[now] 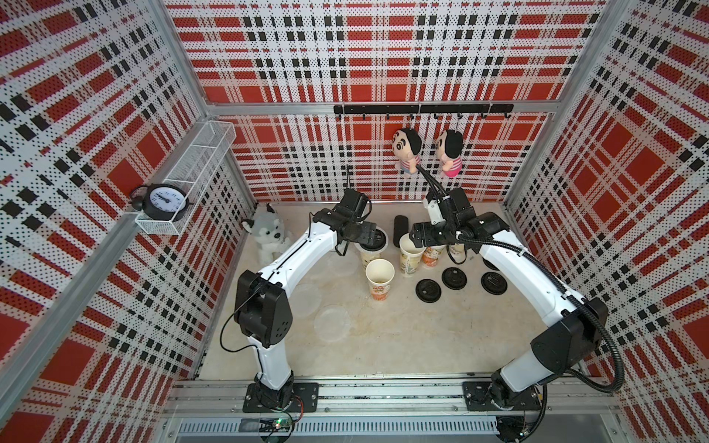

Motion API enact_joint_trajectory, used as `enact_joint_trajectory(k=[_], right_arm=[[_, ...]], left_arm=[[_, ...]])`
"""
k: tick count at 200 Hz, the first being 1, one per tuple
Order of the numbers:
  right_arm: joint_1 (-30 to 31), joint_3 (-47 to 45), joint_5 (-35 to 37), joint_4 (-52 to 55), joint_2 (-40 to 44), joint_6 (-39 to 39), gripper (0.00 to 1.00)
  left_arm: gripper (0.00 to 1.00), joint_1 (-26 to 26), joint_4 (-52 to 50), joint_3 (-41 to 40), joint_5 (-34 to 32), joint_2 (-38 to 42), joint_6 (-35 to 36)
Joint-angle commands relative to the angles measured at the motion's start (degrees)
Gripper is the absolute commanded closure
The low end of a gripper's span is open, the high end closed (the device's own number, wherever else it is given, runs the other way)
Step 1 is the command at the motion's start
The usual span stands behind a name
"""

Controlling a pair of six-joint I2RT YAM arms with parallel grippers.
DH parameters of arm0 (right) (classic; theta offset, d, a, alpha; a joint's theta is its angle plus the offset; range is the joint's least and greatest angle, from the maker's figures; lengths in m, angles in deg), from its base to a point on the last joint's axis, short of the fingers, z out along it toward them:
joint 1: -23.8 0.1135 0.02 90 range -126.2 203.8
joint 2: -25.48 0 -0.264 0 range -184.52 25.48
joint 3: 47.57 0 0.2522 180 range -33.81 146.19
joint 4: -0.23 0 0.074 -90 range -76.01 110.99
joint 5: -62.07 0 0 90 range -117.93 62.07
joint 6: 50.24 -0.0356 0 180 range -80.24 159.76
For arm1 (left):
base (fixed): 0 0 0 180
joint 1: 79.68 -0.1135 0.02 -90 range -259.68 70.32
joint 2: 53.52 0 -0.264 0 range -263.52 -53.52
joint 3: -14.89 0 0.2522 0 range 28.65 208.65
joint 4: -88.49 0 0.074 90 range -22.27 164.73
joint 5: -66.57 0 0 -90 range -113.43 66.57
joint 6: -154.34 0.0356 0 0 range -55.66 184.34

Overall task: Put the leak-proof paper on the milk tea cups
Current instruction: Secure the cup lid on the cup.

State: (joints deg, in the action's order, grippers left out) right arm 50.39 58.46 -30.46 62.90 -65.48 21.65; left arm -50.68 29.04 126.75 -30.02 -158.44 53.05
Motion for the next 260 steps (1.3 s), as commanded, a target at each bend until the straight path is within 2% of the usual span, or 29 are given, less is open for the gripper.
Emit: enact_joint_trajectory(k=[1,81,184,229,260], right_arm=[[-0.3,-0.4,-0.8,-1.2,-0.6,-0.2,0.15],[0.2,-0.1,-2.8,-1.7,-2.3,-0.2,0.19],[2.7,6.2,-7.3,-4.2,-8.8,-1.2,0.32],[3.5,10.9,-8.6,-4.3,-13.8,-1.6,0.43],[3.5,13.5,-9.1,-4.3,-17.2,-2.1,0.47]], left_arm=[[0.17,0.3,-0.9,0.1,-1.8,0.0,0.2],[0.17,0.3,-1.5,0.4,-2.9,-0.1,0.3],[0.18,0.7,-1.6,0.9,-2.4,0.3,0.0],[0.18,0.7,-1.8,1.1,-2.3,0.2,-0.1],[0.18,0.8,-1.8,1.1,-2.5,0.2,0.0]])
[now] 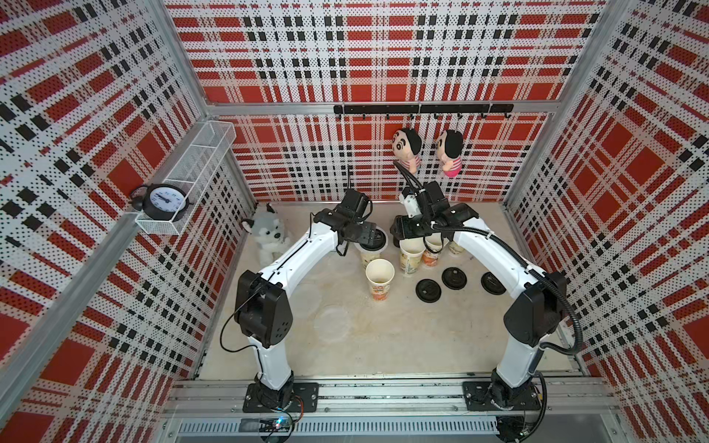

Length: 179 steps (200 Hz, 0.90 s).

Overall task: Put the leak-proof paper on the milk tea cups
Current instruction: Secure the cup lid on the cup.

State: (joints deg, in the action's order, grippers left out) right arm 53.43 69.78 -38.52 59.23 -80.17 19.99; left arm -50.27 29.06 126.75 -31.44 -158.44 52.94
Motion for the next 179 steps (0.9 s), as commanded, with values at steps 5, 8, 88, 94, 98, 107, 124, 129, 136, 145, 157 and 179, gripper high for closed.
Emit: enact_joint_trajectory(k=[5,8,88,94,98,107,124,129,136,145,157,179], right_arm=[[0.5,2.4,-1.2,-0.6,-3.1,-0.4,0.48],[0.5,2.6,-1.3,-0.6,-3.3,-0.4,0.48],[1.5,4.5,-1.6,0.2,-7.5,-0.3,0.48],[1.6,4.4,-1.5,0.2,-7.6,-0.3,0.48],[1.6,4.4,-1.5,0.3,-7.7,-0.3,0.48],[1.6,4.3,-1.5,0.3,-7.8,-0.3,0.48],[1.7,3.9,-1.3,0.1,-7.7,-0.2,0.48],[1.7,3.7,-1.3,0.1,-7.7,-0.3,0.48],[1.7,3.6,-1.3,0.0,-7.7,-0.2,0.48],[1.7,3.4,-1.3,-0.1,-7.7,-0.3,0.48],[1.7,3.3,-1.4,-0.1,-7.7,-0.3,0.48],[1.7,3.0,-1.7,-0.5,-7.5,-0.7,0.48]], left_arm=[[0.18,0.3,-1.8,1.1,-1.1,0.2,0.1],[0.18,0.4,-1.8,1.0,-1.1,0.2,0.2],[0.18,0.3,-1.8,1.1,-1.2,0.3,0.2],[0.18,0.3,-1.8,1.1,-1.2,0.3,0.2],[0.18,0.3,-1.8,1.1,-1.2,0.3,0.2],[0.18,0.3,-1.8,1.1,-1.3,0.3,0.2],[0.18,0.3,-1.8,1.1,-1.2,0.2,0.2],[0.18,0.3,-1.8,1.1,-1.2,0.2,0.2],[0.18,0.3,-1.8,1.1,-1.3,0.2,0.2],[0.18,0.3,-1.8,1.1,-1.1,0.2,0.1],[0.18,0.3,-1.8,1.1,-1.1,0.3,0.2],[0.18,0.4,-1.8,1.2,-1.0,0.3,0.1]])
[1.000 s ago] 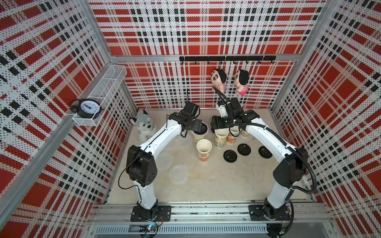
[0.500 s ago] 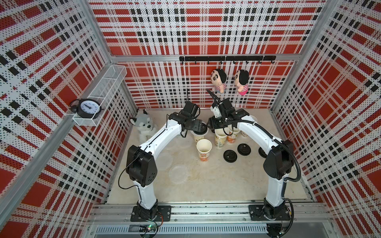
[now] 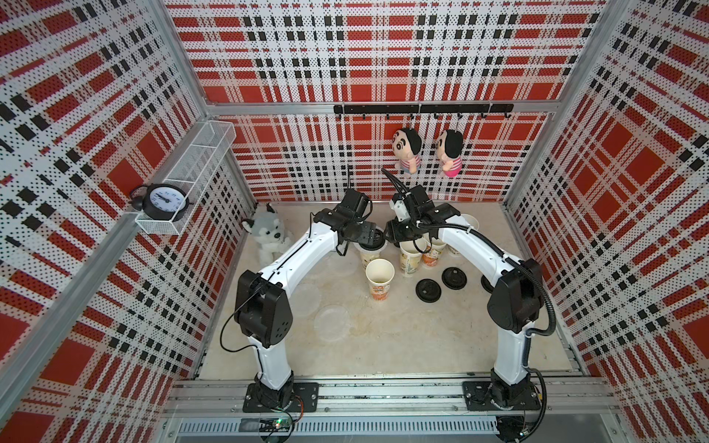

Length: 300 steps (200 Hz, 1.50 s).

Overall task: Put the leak-proof paper on the milk tea cups
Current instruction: Secure the cup lid on the cup.

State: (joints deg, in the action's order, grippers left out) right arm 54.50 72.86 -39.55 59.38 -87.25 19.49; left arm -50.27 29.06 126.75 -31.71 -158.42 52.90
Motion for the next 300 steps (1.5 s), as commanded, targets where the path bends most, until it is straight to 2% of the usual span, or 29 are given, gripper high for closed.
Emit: enact_joint_trajectory(k=[1,80,184,262,300], right_arm=[[0.6,-0.1,-0.7,-0.7,-0.5,-0.2,0.48],[0.7,-1.6,-1.2,-1.6,0.0,-0.7,0.48],[0.7,-2.1,-0.4,-1.4,-0.5,-1.0,0.47],[0.9,-3.7,0.4,-0.8,-1.1,-1.0,0.48],[1.4,-3.3,0.3,-0.6,-1.7,-1.0,0.55]], left_arm=[[0.18,0.4,-1.8,1.3,-0.8,0.3,0.1],[0.12,0.4,-2.2,2.3,-0.7,0.5,0.1],[0.14,0.4,-2.2,0.6,-1.0,0.1,0.2],[0.15,0.5,-0.8,-4.6,-0.7,1.4,-0.5],[0.16,0.8,0.0,-6.4,-0.5,1.5,-1.1]])
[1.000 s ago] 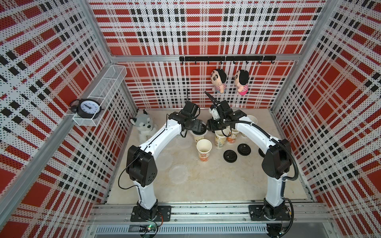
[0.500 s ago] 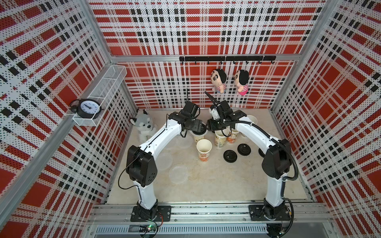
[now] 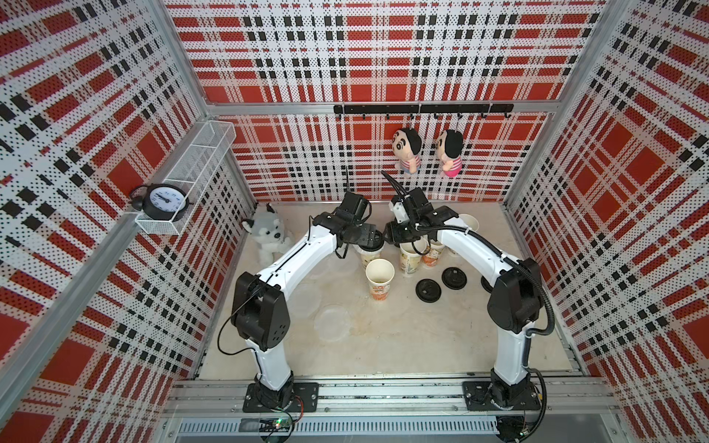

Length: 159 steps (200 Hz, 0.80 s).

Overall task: Put the leak-proof paper on the milk tea cups
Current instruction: Secure the cup lid on the cup.

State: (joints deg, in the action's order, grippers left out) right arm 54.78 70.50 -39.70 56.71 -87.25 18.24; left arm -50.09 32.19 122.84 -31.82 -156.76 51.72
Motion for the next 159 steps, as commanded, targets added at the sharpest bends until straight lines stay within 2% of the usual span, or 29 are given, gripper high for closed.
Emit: enact_joint_trajectory(k=[1,27,64,159], right_arm=[[1.2,-0.9,0.5,2.0,-1.7,0.2,0.55],[2.1,0.2,0.8,2.9,-3.1,0.4,0.60],[3.4,-0.4,1.6,3.4,-4.4,-0.1,0.62],[4.5,-10.0,4.0,1.4,-4.1,-2.7,0.62]], left_arm=[[0.15,0.6,-3.2,-2.5,-0.4,-0.1,0.1],[0.15,0.7,-2.8,-3.5,-0.4,0.2,-0.1],[0.15,0.8,-2.2,-5.0,-0.4,0.8,-0.3],[0.16,0.8,0.6,-10.4,0.6,1.9,-1.1]])
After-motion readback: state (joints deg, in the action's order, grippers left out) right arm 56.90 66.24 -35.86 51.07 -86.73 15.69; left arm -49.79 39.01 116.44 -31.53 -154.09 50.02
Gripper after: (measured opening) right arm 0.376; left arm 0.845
